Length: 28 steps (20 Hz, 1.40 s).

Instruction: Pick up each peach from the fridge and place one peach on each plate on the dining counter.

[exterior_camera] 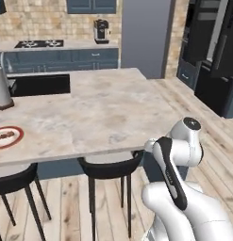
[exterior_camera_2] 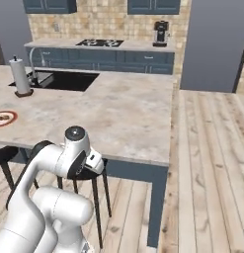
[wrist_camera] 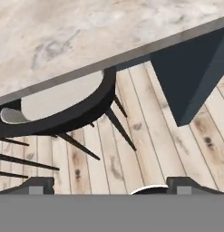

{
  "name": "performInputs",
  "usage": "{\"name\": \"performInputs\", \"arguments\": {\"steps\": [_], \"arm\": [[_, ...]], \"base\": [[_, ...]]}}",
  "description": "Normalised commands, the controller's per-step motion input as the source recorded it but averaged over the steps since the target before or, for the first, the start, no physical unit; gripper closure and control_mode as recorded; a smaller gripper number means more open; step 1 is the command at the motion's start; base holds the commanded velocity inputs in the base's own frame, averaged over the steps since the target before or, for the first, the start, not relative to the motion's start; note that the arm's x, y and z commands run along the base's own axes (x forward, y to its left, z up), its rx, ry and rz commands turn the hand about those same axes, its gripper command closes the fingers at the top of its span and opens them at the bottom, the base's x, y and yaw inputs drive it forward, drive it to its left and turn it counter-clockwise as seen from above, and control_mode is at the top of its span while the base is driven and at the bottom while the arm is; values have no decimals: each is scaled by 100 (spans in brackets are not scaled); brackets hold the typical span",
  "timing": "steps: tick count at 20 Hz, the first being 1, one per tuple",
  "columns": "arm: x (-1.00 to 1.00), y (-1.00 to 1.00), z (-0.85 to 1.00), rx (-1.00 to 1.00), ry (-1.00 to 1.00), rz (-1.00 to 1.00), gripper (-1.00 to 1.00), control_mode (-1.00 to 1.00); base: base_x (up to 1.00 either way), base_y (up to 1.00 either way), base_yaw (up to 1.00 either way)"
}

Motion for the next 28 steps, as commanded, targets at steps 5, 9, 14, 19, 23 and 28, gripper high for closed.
{"name": "performInputs", "arguments": {"steps": [5,9,14,19,23,28], "arm": [[0,0,0,0,0,0,-100,100],[0,0,0,0,0,0,-100,100],[0,0,0,0,0,0,-100,100],[0,0,0,0,0,0,-100,100],[0,0,0,0,0,0,-100,100],[0,0,0,0,0,0,-100,100]], "base": [[3,-100,-13],[8,-100,-18],[6,-100,-17],[12,-100,-15],[72,-51,-3],[100,0,0]]}}
